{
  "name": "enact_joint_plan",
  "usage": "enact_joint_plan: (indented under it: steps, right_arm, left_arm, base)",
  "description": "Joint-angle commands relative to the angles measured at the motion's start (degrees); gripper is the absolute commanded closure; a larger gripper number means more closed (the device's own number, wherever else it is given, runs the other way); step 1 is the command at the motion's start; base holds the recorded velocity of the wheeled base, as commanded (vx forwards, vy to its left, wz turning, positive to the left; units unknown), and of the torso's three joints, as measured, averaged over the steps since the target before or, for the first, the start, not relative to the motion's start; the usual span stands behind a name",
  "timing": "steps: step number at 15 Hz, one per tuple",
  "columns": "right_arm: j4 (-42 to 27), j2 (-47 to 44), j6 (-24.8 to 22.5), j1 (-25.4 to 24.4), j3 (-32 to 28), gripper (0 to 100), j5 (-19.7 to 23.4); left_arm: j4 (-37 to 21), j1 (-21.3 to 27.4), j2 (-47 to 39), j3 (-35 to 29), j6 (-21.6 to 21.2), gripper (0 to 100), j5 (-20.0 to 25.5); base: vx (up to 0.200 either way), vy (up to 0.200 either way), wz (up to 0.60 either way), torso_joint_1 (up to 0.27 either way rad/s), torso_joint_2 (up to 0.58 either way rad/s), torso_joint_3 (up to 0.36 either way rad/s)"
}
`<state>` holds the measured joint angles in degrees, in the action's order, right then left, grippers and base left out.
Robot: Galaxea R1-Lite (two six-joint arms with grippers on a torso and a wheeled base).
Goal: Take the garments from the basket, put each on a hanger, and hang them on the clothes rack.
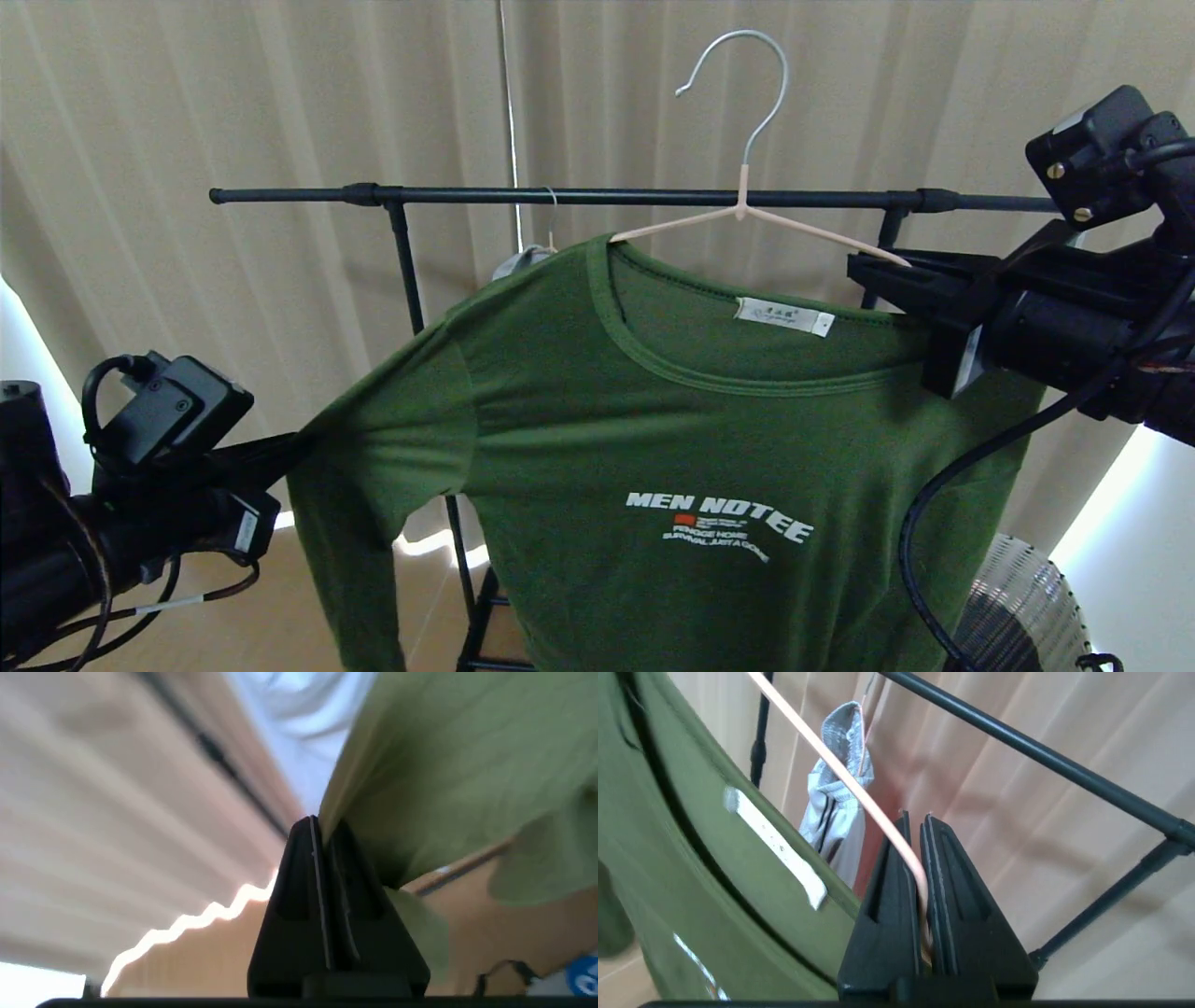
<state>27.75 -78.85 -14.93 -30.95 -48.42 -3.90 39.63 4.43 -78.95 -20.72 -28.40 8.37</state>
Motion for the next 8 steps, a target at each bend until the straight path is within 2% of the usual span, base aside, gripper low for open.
enact_joint_plan:
  steps: [1, 2, 3, 6, 7, 8]
  right_arm:
    - [0.03, -0.34, -0.01, 0.10, -0.01, 100, -0.14]
    - [0.03, -0.25, -0.10, 0.10, -0.01, 100, -0.14]
    - [-0.32, -0.16, -0.10, 0.10, 0.08, 100, -0.23]
    - [-0.85, -0.78, -0.18, 2.91, 0.08, 100, -1.46]
    - [-0.85, -1.57, -0.27, 3.35, -0.09, 100, -1.81]
    - [-0.85, -1.83, -0.18, 3.44, -0.36, 100, -2.34]
  left_arm:
    - [-0.08, -0.91, 1.25, 0.68, 0.37, 100, 0.06]
    - [-0.08, -0.65, 1.60, 0.60, 0.37, 100, 0.06]
    - [-0.17, 0.32, 2.31, 0.68, 0.45, 0, -0.03]
    - [0.01, 0.94, 6.61, 4.73, 0.81, 0, 0.06]
    - [0.01, 0.85, 8.55, 5.61, 2.21, 0, 0.06]
    - [-0.08, 0.85, 10.39, 6.49, 5.46, 0, -0.03]
  base:
    - [0.000, 0.000, 0.00, 0.000, 0.00, 0.000]
    - [0.000, 0.000, 0.00, 0.000, 0.00, 0.000]
    - [0.000, 0.000, 0.00, 0.000, 0.00, 0.000]
    - [0.000, 0.000, 0.00, 0.000, 0.00, 0.000]
    - [0.000, 0.000, 0.00, 0.000, 0.00, 0.000]
    - [0.000, 0.000, 0.00, 0.000, 0.00, 0.000]
